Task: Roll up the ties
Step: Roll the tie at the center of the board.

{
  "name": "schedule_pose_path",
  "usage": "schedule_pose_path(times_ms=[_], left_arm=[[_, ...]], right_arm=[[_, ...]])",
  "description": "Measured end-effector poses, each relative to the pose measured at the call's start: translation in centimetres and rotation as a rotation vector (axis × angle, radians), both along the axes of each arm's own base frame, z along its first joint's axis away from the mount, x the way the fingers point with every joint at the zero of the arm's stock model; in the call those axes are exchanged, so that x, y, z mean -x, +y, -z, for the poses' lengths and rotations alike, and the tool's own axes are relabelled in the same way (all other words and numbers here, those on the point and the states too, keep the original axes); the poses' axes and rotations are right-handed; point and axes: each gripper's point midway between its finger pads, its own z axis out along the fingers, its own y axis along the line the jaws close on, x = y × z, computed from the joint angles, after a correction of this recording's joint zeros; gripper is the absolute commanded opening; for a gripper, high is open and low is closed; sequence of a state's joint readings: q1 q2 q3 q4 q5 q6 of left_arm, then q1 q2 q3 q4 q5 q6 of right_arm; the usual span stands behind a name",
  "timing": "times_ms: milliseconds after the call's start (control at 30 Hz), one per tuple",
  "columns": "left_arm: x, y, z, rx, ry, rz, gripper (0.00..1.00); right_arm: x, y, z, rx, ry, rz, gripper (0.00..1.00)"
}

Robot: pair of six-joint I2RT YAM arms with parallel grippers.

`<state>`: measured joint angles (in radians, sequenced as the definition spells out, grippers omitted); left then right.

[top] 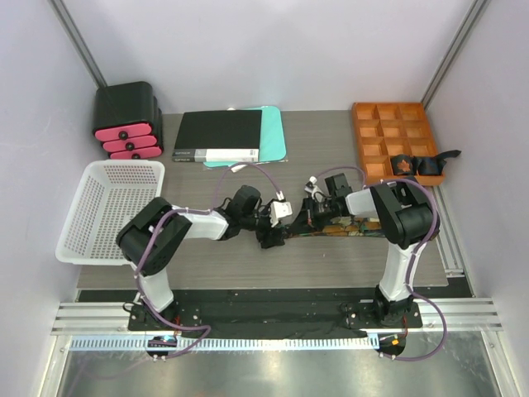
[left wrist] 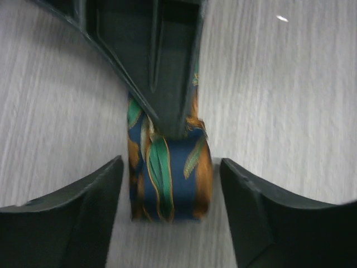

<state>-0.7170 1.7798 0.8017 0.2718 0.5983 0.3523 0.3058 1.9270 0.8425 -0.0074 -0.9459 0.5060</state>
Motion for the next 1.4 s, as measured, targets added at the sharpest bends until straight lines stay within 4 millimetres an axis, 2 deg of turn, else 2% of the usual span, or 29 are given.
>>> schedule_pose_path(times_ms=[33,200,233,333,433,600,700,800,900,1000,1133,1267,1300,1367,1400], left_arm=[[0.0,-0.2,0.2,0.005,-0.004,0.006,0.57],[-0.1,-1.7,0.4,0.027,-0.047,0.014,0.35],[0.0,-1.8,0.4,0.027,-0.057,0.015,0.28],[0.1,-1.6,0.4,0.009,-0.069,0.005,0.20],[0.5,-1.2,0.3,-0.047,-0.056,0.004,0.17],[1.8,0.1,0.2,-0.162,-0.010,0.028,0.16],[2.8,0.7,0.2,-0.222,0.011,0.046,0.16],[3.2,0.8,0.2,-0.255,0.022,0.050,0.16],[3.1,0.8,0.4,-0.273,0.032,0.049,0.15],[3.1,0.8,0.4,-0.276,0.037,0.050,0.15],[3.1,0.8,0.5,-0.277,0.037,0.050,0.15],[3.1,0.8,0.5,-0.276,0.038,0.048,0.15],[3.1,0.8,0.5,-0.276,0.038,0.047,0.15],[3.0,0.8,0.5,-0.276,0.037,0.044,0.15],[2.9,0.8,0.5,-0.276,0.036,0.044,0.15]], right_arm=[[0.0,0.1,0.0,-0.010,0.003,-0.001,0.01],[0.1,0.6,0.1,-0.064,0.028,-0.005,0.01],[0.2,0.7,0.1,-0.073,0.031,-0.005,0.03],[0.3,0.9,0.0,-0.083,0.039,0.003,0.15],[0.7,1.4,-0.3,-0.071,0.027,-0.001,0.24],[0.6,0.3,-1.3,0.025,-0.049,0.018,0.31],[0.1,-1.2,-2.6,0.060,-0.090,0.053,0.39],[0.0,-1.8,-3.9,0.054,-0.114,0.074,0.44],[0.8,-1.1,-4.3,0.036,-0.106,0.072,0.46],[2.1,0.2,-3.9,0.017,-0.070,0.054,0.51],[2.8,1.7,-3.2,-0.014,-0.018,0.048,0.56],[2.6,2.5,-2.9,-0.041,0.005,0.056,0.56],[2.7,2.7,-2.9,-0.046,0.007,0.055,0.53],[2.9,3.1,-2.9,-0.053,0.012,0.051,0.45],[3.1,3.4,-3.0,-0.057,0.013,0.043,0.31]])
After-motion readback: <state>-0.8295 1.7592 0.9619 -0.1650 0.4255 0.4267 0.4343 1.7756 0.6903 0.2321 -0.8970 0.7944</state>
